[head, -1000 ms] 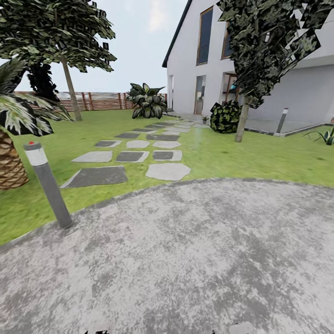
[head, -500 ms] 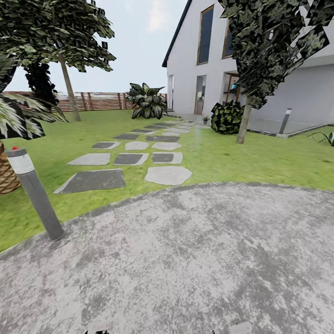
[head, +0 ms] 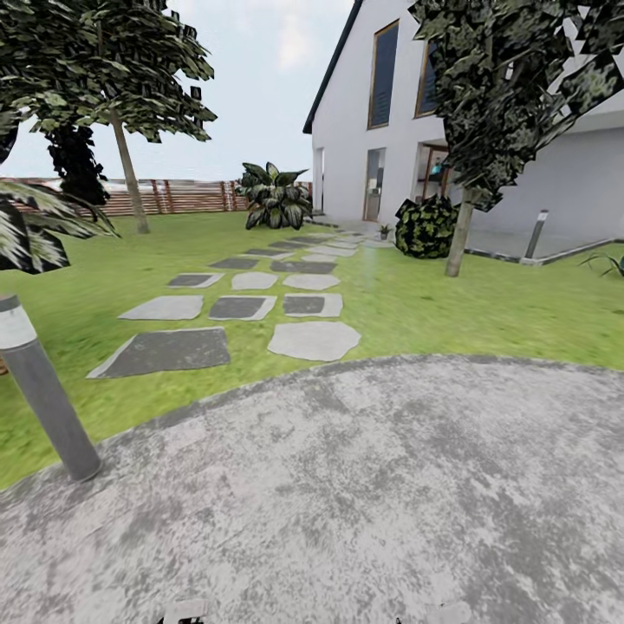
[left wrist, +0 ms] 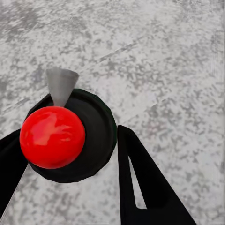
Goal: Pick up the pesticide atomizer in the garden and spray insectifuge to fully cover both potted plants in the garden.
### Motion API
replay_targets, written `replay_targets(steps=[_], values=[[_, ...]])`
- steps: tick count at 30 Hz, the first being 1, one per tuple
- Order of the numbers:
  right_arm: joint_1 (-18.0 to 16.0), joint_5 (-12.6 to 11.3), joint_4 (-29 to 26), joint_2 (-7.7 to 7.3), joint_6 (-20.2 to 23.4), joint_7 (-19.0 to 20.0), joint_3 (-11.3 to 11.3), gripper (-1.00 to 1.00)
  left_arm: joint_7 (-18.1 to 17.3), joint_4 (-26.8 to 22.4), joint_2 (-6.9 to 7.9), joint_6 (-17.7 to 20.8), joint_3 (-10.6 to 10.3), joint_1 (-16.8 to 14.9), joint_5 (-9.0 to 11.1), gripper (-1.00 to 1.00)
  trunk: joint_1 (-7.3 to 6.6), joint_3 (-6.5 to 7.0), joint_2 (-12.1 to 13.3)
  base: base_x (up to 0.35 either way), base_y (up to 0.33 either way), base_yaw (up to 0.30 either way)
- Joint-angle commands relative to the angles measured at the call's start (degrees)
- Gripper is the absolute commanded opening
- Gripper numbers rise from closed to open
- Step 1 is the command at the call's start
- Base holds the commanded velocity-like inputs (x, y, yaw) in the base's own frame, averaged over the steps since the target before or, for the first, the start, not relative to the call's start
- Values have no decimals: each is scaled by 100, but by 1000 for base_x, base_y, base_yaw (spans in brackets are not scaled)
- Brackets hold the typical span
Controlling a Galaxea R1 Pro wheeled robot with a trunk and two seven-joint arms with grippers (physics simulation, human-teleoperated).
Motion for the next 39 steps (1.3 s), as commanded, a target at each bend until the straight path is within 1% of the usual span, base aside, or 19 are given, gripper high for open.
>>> replay_targets(steps=[1,23,39], values=[[-2,46,-8,4,-13,11,-49,100,-15,-5,-2,-12,48,-2,-43,-100,2,4,-2,338,0,0],[-2,46,-8,4,-13,11,-49,100,-15,1,-3,-12,47,-2,-43,-100,2,196,-2,338,0,0],[-2,39,-8,7,-11,9,-49,100,-16,1,-2,-12,47,-2,-43,-100,2,205,-2,338,0,0]])
